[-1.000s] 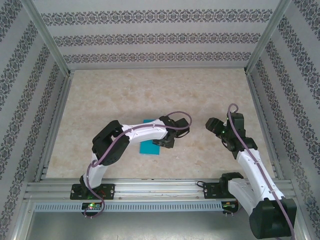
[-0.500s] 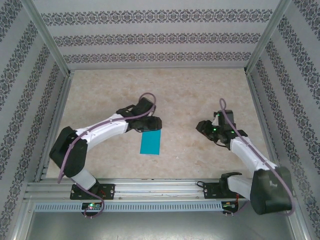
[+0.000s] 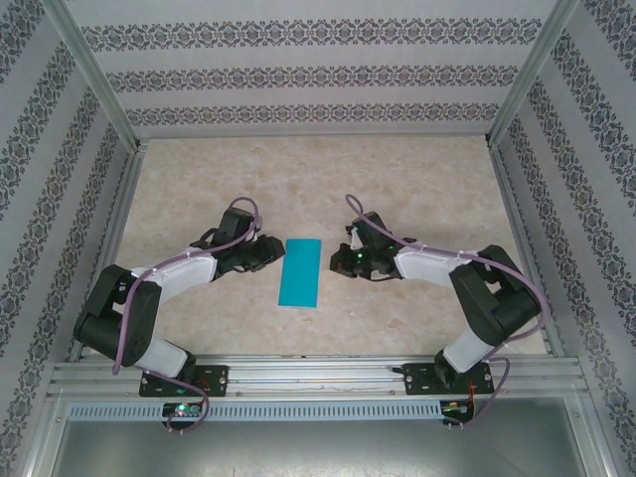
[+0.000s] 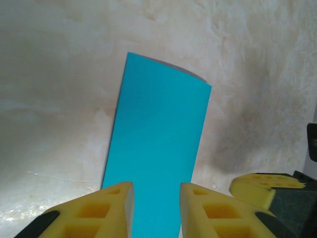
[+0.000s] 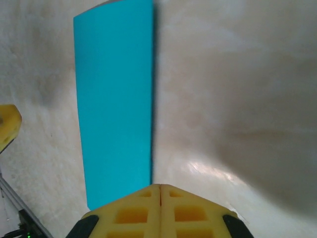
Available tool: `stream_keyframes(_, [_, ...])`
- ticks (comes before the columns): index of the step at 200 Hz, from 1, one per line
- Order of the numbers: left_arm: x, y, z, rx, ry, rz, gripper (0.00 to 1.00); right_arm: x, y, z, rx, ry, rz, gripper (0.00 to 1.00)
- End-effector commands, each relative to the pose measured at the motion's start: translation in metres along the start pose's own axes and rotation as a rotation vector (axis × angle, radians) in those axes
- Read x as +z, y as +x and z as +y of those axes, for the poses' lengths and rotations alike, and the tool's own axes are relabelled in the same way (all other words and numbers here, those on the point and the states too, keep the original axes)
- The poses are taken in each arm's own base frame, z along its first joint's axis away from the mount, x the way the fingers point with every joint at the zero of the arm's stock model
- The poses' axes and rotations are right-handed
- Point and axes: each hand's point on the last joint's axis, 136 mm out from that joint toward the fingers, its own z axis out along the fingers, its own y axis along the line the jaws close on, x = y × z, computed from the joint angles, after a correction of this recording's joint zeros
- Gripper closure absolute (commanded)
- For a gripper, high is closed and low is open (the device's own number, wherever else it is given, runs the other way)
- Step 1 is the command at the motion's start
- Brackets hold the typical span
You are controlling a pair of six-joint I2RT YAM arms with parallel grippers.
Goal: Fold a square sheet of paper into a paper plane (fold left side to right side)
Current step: Third fold the triangle at the center of the table.
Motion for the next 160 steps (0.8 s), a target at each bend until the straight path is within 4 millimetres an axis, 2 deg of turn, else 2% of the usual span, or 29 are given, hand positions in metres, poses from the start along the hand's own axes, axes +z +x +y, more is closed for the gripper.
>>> stream_keyframes(1, [-0.003,-0.007,-0.010,-0.035,0.084,-0.023,0.71,0.015,-0.008,0.019,-0.020,-0.045,-0.001,1.00])
stream_keyframes(30, [0.002,-0.003,0.002,-0.065,0.070,-0.002,0.72,0.033,-0.008,0.024,-0.026,-0.046,0.029,1.00])
stream_keyframes(63, [0.008,0.004,0.011,-0.076,0.047,0.032,0.72,0.048,-0.003,0.020,-0.015,-0.038,0.056,1.00])
stream_keyframes(98, [0.011,0.009,0.018,-0.076,0.018,0.058,0.72,0.053,0.002,0.014,-0.008,-0.028,0.074,1.00])
stream_keyframes(130, [0.011,0.015,0.026,-0.063,-0.024,0.090,0.72,0.054,0.008,-0.001,0.011,0.033,0.090,1.00])
stream_keyframes(160, [0.011,0.023,0.027,-0.052,-0.024,0.127,0.67,0.055,0.013,-0.013,0.020,0.077,0.105,1.00])
